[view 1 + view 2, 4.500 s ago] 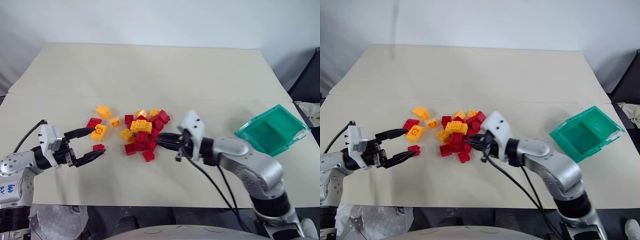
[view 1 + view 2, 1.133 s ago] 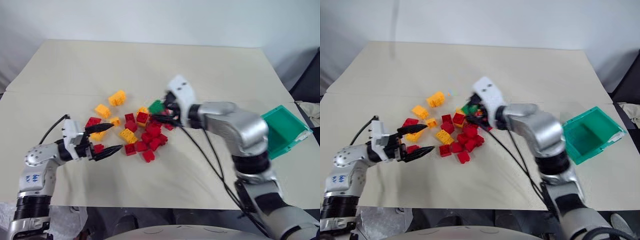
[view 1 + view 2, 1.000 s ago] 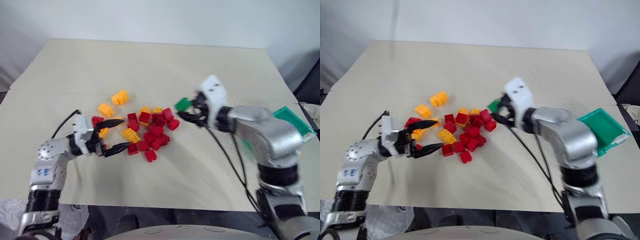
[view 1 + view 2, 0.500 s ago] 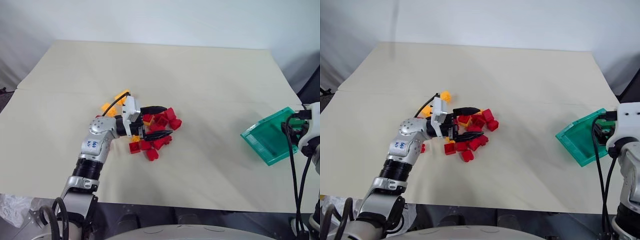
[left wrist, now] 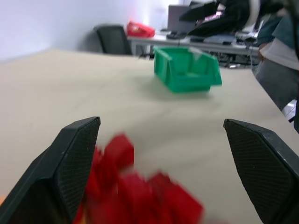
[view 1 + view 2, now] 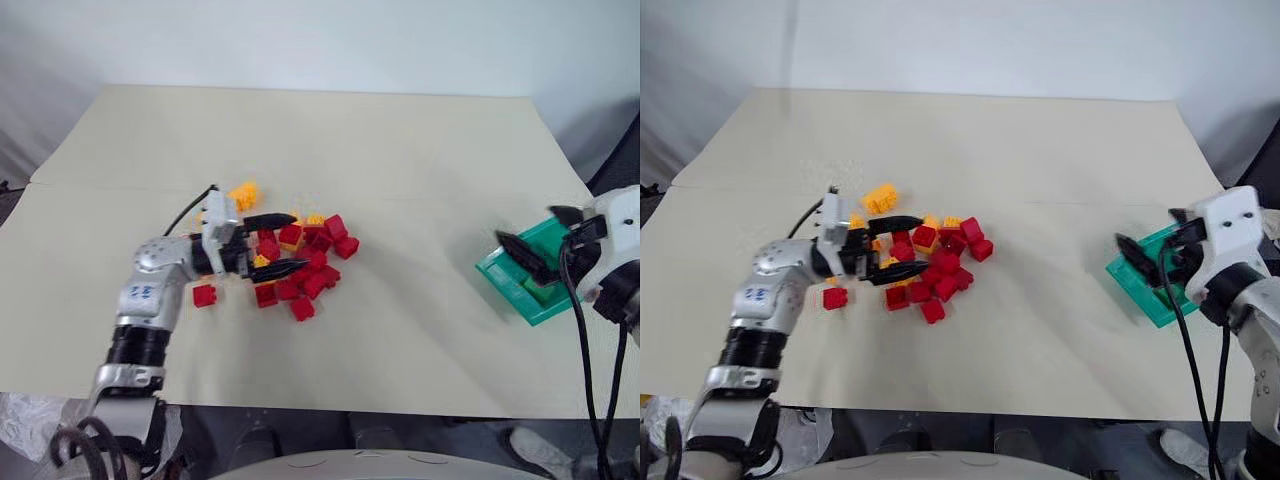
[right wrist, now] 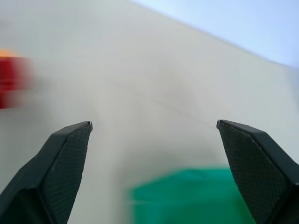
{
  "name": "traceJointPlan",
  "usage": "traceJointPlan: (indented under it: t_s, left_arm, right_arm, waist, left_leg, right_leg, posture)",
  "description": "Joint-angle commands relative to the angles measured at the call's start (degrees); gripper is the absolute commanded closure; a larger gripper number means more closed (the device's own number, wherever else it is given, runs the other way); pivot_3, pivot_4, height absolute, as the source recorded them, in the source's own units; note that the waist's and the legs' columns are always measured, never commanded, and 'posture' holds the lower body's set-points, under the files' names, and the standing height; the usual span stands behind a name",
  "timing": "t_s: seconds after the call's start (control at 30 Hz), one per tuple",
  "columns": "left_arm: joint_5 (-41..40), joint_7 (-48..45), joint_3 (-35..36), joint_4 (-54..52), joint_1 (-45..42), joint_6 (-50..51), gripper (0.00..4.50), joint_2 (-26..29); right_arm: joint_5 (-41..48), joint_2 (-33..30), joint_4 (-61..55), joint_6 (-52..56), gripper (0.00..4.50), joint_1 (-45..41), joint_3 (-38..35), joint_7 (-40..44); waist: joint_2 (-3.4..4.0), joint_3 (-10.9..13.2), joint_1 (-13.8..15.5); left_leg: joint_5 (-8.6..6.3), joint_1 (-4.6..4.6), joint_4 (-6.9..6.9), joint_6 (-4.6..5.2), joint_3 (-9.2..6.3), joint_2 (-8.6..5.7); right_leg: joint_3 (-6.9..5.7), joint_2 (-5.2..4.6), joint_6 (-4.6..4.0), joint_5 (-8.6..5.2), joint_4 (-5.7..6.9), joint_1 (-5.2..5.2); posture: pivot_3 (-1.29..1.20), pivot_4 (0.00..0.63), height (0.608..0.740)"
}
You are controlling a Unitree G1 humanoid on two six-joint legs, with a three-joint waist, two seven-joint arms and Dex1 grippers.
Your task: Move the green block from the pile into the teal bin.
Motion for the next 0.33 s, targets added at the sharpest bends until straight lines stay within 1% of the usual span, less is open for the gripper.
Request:
traceJointPlan:
  t_s: [0.03, 0.1, 0.17, 0.23, 0.33]
  left_arm:
    - [-2.2, -2.4, 5.9, -3.7, 6.3, 1.4, 0.00, 7.0]
    - [-2.0, -2.0, 7.9, -3.5, 9.0, 1.9, 0.00, 10.0]
    - [-2.4, -1.3, 10.7, -3.2, 11.8, 2.2, 0.00, 12.1]
    - [-2.8, -0.3, 13.1, -3.6, 13.9, 2.2, 0.00, 13.1]
    - [-1.2, 2.8, 15.9, -3.3, 16.1, -0.5, 0.00, 13.3]
  right_arm:
    - [4.9, -5.5, 1.9, -4.2, 0.02, 1.9, 4.2, 11.9]
    - [4.5, -7.9, 5.7, -9.3, 0.02, 2.4, 7.8, 17.9]
    - [0.6, -9.6, 11.3, -17.5, 0.02, 2.1, 12.6, 22.4]
    - [-1.7, -10.2, 16.0, -22.6, 0.02, 0.8, 16.1, 24.5]
    - [-1.5, -8.7, 20.2, -24.1, 0.02, -2.4, 18.6, 24.5]
  waist:
    - [-0.03, 0.0, -0.3]
    - [-0.12, 0.1, -0.3]
    - [-0.16, 0.1, -0.2]
    - [-0.18, 0.1, -0.1]
    - [-0.21, 0.1, 0.1]
  left_leg:
    - [0.00, 0.02, -0.02, 0.00, 0.05, 0.00]
    - [0.00, 0.10, -0.09, 0.00, 0.12, 0.03]
    - [0.00, 0.10, -0.03, 0.00, 0.18, 0.03]
    - [0.00, 0.13, 0.04, 0.00, 0.21, 0.01]
    - [-0.01, 0.15, 0.06, 0.00, 0.28, 0.00]
  right_leg:
    - [0.05, 0.00, 0.00, 0.00, -0.01, 0.00]
    - [0.09, 0.00, -0.02, -0.01, -0.02, 0.01]
    - [0.10, -0.03, -0.01, -0.01, -0.04, 0.01]
    - [0.10, -0.06, 0.01, 0.01, -0.09, 0.10]
    - [0.14, -0.10, 0.02, 0.01, -0.13, 0.13]
  posture:
    - [0.00, 0.150, 0.740]
    - [0.00, 0.150, 0.740]
    - [0.00, 0.150, 0.740]
    - [0.00, 0.150, 0.740]
    - [0.00, 0.150, 0.740]
